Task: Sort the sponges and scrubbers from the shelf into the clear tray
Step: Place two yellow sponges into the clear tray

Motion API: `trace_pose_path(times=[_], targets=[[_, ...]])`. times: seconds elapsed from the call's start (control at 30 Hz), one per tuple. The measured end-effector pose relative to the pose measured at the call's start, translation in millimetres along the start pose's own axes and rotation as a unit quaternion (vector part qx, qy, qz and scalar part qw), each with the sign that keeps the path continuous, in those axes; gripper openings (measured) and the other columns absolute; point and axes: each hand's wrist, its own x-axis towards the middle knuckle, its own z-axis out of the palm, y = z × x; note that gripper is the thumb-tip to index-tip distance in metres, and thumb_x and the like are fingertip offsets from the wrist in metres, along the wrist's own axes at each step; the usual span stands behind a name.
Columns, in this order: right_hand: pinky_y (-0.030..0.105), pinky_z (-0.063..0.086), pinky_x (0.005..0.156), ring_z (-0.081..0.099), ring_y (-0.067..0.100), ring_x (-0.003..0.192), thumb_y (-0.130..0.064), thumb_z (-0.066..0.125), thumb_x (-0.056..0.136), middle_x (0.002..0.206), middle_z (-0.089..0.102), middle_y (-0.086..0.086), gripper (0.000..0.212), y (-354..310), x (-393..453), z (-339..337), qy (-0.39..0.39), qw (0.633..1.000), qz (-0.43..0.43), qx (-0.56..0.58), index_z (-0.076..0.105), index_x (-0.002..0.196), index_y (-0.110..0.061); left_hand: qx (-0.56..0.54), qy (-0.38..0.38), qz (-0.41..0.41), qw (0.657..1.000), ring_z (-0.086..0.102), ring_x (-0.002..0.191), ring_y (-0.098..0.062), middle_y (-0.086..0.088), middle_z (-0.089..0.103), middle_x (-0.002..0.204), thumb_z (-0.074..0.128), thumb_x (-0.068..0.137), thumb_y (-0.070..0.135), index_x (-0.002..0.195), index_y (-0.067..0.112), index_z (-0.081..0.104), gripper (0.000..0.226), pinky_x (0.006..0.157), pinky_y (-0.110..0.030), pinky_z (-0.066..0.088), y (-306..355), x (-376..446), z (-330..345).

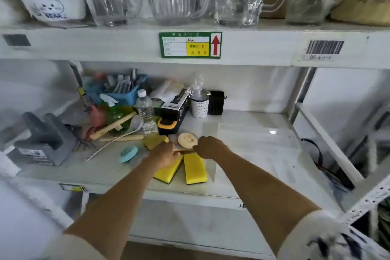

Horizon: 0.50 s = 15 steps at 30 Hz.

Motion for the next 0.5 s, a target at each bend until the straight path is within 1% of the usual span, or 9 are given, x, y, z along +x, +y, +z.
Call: trace_pose_path(times=[0.03,0.07,0.2,0.33,0.5], targets=[[0.040,0.047,0.096,0.054,0.031,0.122,-0.031,0.041,0.099,0.133,0.055,0.013,0.040,-3.6,4.2,4.4,-0.012,1.000,0.000,-0.008,0.051,0.130,-0.009,0.003,-0.005,-0.002,1.000,0.056,0.118,-0.033,-0.018,0.054,0.133,0.048,0.094,0.042,0.135,0.009,0.045,0.053,0.095,-0.042,0.050,-3.4,2.3,1.5],[0.039,0.047,0.095,0.055,0.031,0.121,-0.030,0.042,0.099,0.132,0.057,0.013,0.038,-5.2,9.6,9.1,-0.008,1.000,0.004,-0.005,0.053,0.128,-0.009,0.006,-0.007,-0.006,1.000,0.055,0.120,-0.034,-0.018,0.053,0.134,0.049,0.093,0.043,0.137,0.010,0.043,0.055,0.096,-0.043,0.049,-6.7,5.1,2.2],[0.035,0.049,0.089,0.058,0.030,0.117,-0.025,0.045,0.096,0.127,0.060,0.013,0.033,-6.2,29.3,31.7,-0.011,1.000,0.017,-0.013,0.056,0.122,-0.008,0.027,-0.028,-0.015,0.999,0.054,0.121,-0.035,-0.019,0.052,0.134,0.050,0.092,0.044,0.143,0.010,0.034,0.063,0.097,-0.045,0.049,-15.3,19.8,12.2],[0.036,0.051,0.087,0.061,0.030,0.112,-0.020,0.045,0.095,0.123,0.062,0.014,0.029,-7.7,44.1,47.7,-0.024,0.999,0.039,-0.008,0.058,0.118,-0.007,0.036,-0.016,-0.034,0.999,0.053,0.121,-0.034,-0.019,0.050,0.133,0.053,0.093,0.039,0.135,0.006,0.042,0.054,0.098,-0.042,0.047,-16.6,29.5,23.4],[0.037,0.052,0.092,0.059,0.029,0.115,-0.019,0.046,0.093,0.125,0.062,0.012,0.031,-8.0,49.2,60.1,-0.022,0.999,0.048,-0.004,0.056,0.121,-0.008,0.066,0.002,-0.040,0.997,0.053,0.123,-0.030,-0.017,0.052,0.134,0.054,0.093,0.037,0.131,0.004,0.046,0.051,0.097,-0.038,0.046,-17.6,33.5,35.0]])
